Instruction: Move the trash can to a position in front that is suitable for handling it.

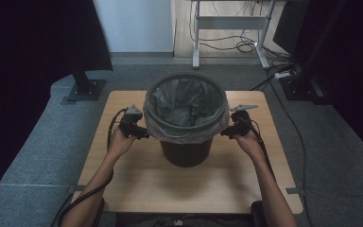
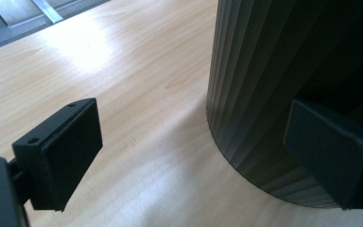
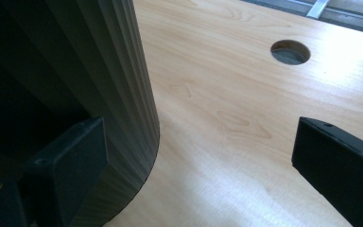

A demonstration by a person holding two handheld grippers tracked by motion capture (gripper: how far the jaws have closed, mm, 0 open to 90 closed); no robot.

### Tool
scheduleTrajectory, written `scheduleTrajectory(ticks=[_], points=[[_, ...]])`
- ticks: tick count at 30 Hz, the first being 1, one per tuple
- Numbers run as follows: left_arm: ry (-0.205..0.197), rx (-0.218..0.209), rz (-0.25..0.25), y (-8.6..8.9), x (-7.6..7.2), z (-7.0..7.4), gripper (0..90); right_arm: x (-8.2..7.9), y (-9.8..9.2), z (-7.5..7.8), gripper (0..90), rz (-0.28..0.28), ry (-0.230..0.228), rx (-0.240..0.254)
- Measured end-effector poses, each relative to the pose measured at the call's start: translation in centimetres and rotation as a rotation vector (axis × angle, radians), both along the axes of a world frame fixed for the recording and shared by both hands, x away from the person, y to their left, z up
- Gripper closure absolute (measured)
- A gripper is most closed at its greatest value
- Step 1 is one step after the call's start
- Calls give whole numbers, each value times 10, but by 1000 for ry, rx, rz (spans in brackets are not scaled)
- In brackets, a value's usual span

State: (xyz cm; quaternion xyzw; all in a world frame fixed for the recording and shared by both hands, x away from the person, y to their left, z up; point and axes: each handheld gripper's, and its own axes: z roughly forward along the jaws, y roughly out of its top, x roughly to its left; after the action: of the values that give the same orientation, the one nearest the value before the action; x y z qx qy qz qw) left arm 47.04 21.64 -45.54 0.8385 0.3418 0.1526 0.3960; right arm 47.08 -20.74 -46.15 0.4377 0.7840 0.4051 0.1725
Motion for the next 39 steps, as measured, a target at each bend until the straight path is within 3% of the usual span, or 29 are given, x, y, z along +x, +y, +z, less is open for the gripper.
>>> scheduleTrajectory(ticks=[5,15,23,30,33,36,39], points=[[-9,16,-3,1,-13,1,48,-15,3,1,43,17,-6,-16],[-12,9,-21,5,-40,0,48,-39,4,-1,43,28,-8,11],[-43,35,-42,7,-64,1,48,-57,6,-2,42,49,-11,8],[-37,40,-51,8,-67,1,25,-60,6,-3,7,33,-5,9],[-9,50,-65,8,-64,-2,1,-60,7,-4,0,37,-14,-19],[2,90,-75,11,-67,-8,0,-60,7,-8,0,64,8,-62],[10,83,-68,14,-70,-12,0,-61,5,-9,0,65,2,-82]])
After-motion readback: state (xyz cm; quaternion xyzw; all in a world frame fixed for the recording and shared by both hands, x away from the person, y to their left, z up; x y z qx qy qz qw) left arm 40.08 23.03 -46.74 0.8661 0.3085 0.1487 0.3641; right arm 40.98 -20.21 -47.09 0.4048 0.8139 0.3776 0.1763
